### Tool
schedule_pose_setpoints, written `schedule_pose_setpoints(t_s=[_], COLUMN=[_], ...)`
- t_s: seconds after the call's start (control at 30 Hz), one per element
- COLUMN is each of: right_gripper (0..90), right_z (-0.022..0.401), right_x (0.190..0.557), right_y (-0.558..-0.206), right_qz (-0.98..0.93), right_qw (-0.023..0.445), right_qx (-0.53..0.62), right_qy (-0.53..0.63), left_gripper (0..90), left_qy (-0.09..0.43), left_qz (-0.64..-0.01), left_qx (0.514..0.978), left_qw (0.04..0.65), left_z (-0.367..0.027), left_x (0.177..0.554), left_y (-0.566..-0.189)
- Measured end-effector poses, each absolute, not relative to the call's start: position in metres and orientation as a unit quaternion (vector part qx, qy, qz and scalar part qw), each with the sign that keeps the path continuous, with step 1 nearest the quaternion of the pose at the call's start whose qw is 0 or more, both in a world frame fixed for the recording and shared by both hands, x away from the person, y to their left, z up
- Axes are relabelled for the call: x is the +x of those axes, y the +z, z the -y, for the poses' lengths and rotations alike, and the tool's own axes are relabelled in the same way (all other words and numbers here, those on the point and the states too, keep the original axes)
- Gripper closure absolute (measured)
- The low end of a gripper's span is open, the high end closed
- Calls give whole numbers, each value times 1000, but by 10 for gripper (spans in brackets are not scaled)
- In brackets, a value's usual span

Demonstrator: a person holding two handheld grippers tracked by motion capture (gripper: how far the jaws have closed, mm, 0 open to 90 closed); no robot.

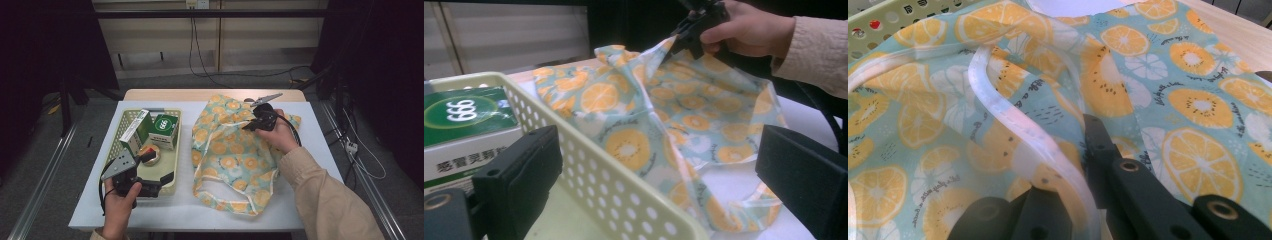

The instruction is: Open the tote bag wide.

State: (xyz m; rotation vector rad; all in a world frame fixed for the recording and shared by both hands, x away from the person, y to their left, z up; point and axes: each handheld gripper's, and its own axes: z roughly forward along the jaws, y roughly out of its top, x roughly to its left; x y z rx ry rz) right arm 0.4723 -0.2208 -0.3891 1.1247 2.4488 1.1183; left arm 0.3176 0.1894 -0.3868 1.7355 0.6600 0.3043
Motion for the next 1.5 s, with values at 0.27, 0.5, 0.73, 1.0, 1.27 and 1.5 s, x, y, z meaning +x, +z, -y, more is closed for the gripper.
schedule_pose_setpoints(t_s=[0.27, 0.5, 0.73, 1.0, 1.27, 1.5], right_gripper=[895, 894, 894, 894, 894, 894], right_z=[222, 222, 220, 221, 216, 216], right_x=[475, 477, 478, 480, 481, 482], right_y=[-377, -370, -372, -375, -377, -380], right_qz=[-834, -832, -834, -832, -835, -835], right_qw=[117, 119, 117, 119, 120, 118], right_qx=[382, 382, 383, 394, 390, 393], right_qy=[382, 383, 380, 372, 370, 366], left_gripper=[45, 45, 46, 140, 408, 507], left_qy=[124, 123, 114, 87, 51, 47], left_qz=[-287, -294, -292, -275, -298, -286], left_qx=[744, 743, 746, 758, 769, 808], left_qw=[591, 588, 588, 585, 563, 514], left_z=[-187, -186, -169, -131, -88, -44], left_x=[320, 322, 323, 320, 323, 324], left_y=[-387, -383, -375, -370, -388, -422])
